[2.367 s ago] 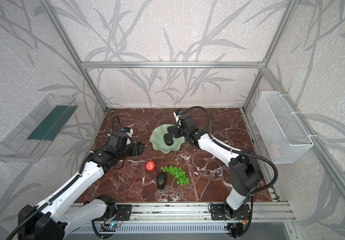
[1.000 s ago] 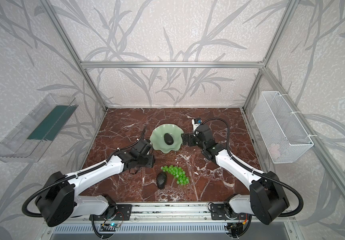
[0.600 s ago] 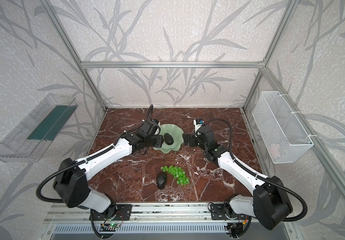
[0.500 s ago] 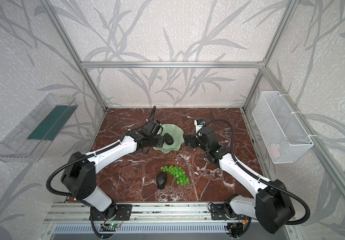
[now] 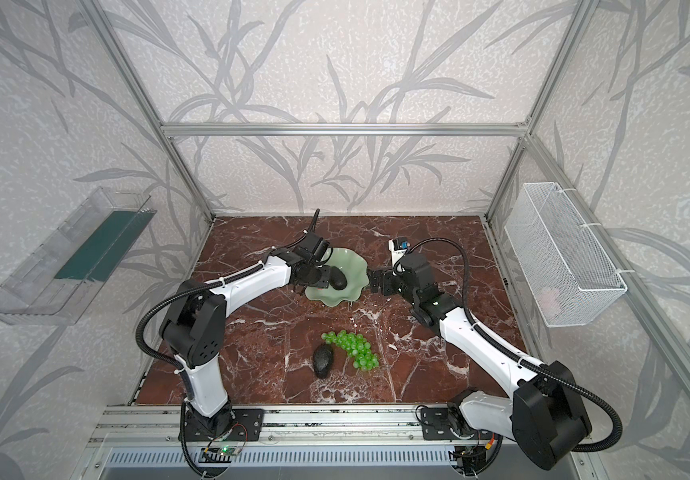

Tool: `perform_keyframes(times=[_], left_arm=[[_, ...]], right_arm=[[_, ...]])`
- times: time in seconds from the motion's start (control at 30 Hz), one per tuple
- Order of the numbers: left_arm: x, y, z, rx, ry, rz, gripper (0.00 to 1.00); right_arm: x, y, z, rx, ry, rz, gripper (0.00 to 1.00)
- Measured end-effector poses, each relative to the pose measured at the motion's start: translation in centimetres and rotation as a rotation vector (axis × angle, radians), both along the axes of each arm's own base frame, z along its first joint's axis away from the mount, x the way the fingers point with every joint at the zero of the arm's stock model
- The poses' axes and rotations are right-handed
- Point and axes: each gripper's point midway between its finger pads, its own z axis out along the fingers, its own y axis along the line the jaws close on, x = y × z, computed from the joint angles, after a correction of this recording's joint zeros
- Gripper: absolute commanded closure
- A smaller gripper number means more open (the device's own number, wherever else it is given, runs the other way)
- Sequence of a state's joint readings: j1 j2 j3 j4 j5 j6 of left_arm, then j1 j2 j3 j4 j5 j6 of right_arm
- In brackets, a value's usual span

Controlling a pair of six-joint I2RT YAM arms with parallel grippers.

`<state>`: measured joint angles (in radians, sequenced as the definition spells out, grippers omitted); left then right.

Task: Place and organize the fake fruits in the fruit bowl
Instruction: 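Carry the red apple with the left gripper into the bowl beside the avocado, then grasp the second avocado near the grapes with the right gripper while the left gripper withdraws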

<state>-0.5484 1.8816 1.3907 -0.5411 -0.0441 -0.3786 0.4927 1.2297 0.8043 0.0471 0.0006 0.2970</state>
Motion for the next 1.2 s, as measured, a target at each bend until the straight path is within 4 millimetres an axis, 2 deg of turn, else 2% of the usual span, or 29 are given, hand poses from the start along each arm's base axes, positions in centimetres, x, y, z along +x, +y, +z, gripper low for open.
perform_keyframes(times=[0.23, 0.43, 0.63, 0.73, 0.83, 0.93, 1.0, 1.07, 1.2], left_arm=[[-0.3, 0.1, -1.7, 0.000, 0.054, 0.011, 0.46], [-0.1, -0.4, -2.0, -0.012, 0.075, 0.019, 0.32], [0.1, -0.4, -1.3, -0.022, 0.065, 0.030, 0.25], [0.4, -0.1, 0.1, -0.029, 0.029, 0.041, 0.23], [0.2, 1.1, 3.1, -0.052, -0.053, 0.069, 0.21], [-0.3, 3.2, 7.2, -0.086, -0.183, 0.117, 0.17], [-0.8, 5.6, 10.2, -0.105, -0.315, 0.174, 0.13], [-1.8, 8.3, 12.1, -0.110, -0.420, 0.239, 0.11], [-3.9, 14.0, 13.7, -0.120, -0.548, 0.397, 0.08]], right_arm=[[0.3, -0.4, -0.4, -0.012, 0.005, -0.008, 0.01], [0.4, -0.6, -0.4, -0.014, 0.006, -0.012, 0.01], [0.2, -0.7, -0.9, -0.026, 0.025, -0.011, 0.01], [-0.4, -0.4, -1.5, -0.044, 0.060, 0.003, 0.03], [-2.0, 1.8, -1.9, -0.072, 0.089, 0.057, 0.04], [-5.3, 6.1, -2.7, -0.110, 0.126, 0.168, 0.05], [-8.2, 9.1, -3.6, -0.131, 0.166, 0.250, 0.06], [-10.8, 11.4, -4.7, -0.150, 0.209, 0.314, 0.06], [-15.5, 14.5, -7.6, -0.208, 0.306, 0.409, 0.07]])
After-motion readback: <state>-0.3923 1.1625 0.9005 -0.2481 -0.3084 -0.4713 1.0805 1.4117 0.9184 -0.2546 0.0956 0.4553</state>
